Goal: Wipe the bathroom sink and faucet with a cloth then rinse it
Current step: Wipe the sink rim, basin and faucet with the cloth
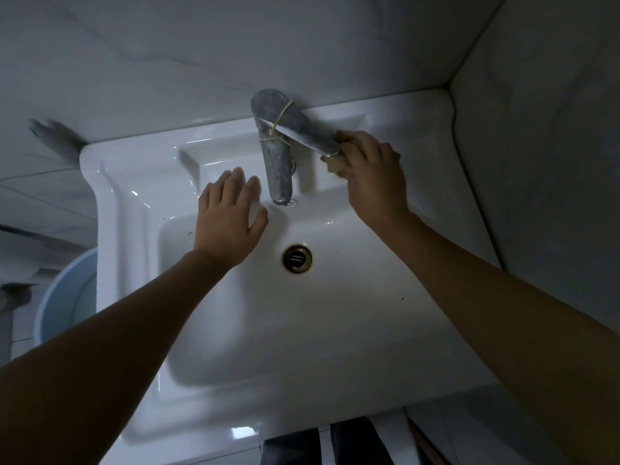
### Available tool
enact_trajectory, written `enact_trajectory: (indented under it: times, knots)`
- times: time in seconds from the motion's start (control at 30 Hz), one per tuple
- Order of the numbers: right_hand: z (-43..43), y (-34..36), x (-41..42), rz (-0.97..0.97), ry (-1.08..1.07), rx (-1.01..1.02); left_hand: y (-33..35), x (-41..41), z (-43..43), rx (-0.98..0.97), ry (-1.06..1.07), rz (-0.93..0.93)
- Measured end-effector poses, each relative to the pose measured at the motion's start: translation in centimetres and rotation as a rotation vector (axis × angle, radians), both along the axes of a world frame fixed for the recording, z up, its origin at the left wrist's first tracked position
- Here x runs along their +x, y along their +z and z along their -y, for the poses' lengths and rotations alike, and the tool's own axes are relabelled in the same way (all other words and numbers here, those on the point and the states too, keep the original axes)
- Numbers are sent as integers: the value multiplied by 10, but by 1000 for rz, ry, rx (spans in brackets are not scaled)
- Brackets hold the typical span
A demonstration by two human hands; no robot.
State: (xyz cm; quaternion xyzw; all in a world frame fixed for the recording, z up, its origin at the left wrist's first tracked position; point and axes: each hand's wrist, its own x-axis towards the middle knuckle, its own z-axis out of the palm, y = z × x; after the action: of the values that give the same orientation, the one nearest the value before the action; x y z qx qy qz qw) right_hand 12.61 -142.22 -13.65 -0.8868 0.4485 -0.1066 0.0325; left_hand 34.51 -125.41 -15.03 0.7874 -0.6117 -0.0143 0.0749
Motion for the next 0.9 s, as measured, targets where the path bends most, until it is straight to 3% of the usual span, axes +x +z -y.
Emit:
enact_trajectory:
  times: [0.13,0.33,0.5,0.63,0.73,0.9]
  knots:
    - [5,2,9,-61,71,-63,-2,1,-1,3,-12,0]
    - [-7,11,13,-207,-55,20,-2,1,-2,-3,-13,-16]
    - [-13,11,14,-92,-68,101,-1,3,-2,-7,-20,-27]
    - [-29,5,-30,-24,96,145,-5,0,-2,-13,1,-25]
    - [-33,9,-61,31,82,145,-6,0,-2,-12,6,-23]
    - [-17,13,-32,82,84,80,-6,-3,0,10,16,-24]
